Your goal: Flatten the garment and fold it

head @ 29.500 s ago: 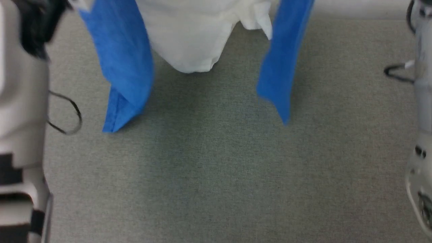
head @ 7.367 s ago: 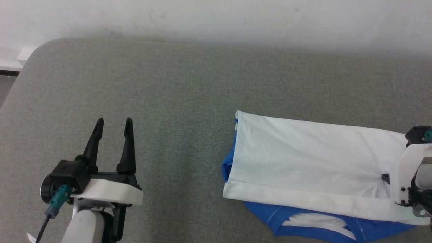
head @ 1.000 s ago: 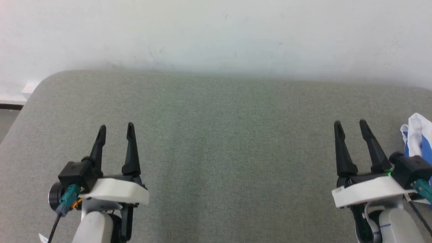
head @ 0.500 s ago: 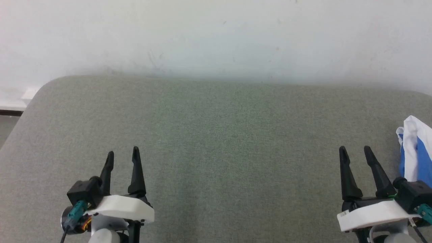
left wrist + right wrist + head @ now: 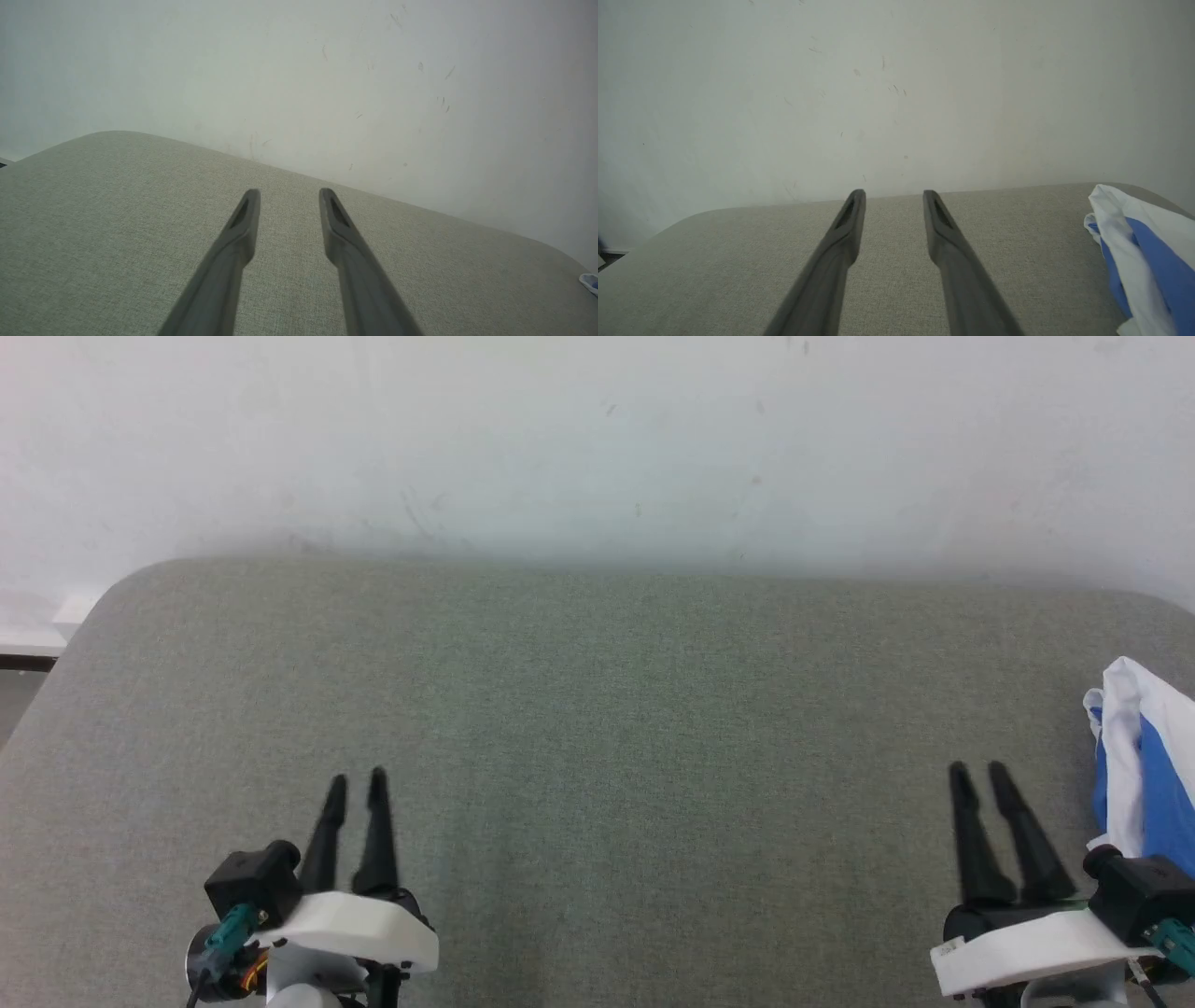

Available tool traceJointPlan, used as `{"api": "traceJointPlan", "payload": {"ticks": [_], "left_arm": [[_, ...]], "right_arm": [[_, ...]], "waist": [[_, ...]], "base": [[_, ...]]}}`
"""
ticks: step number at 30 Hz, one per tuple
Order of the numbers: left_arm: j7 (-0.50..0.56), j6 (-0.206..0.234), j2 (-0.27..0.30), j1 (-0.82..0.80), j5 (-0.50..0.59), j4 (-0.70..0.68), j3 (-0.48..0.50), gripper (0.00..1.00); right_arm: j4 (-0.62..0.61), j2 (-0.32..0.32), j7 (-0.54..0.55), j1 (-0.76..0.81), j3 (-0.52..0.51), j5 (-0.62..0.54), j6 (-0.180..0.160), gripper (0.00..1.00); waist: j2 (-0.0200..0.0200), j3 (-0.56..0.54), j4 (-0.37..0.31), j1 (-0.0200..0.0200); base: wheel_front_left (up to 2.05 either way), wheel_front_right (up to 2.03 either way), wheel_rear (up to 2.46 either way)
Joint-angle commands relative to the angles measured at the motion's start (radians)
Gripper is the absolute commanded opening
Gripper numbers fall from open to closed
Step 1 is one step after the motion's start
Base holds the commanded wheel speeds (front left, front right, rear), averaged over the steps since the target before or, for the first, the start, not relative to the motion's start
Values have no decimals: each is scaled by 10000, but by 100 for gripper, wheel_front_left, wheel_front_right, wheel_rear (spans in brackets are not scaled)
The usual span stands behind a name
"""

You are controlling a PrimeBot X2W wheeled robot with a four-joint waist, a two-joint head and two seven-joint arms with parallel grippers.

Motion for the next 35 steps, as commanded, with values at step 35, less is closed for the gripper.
{"api": "traceJointPlan", "payload": {"ticks": [35], "left_arm": [[648, -99, -81, 156, 881, -595, 172, 0]], "right_arm": [[-241, 9, 650, -131, 91, -668, -2, 0]], "waist": [[0, 86, -229, 0]], "base": [[0, 0, 0]]}}
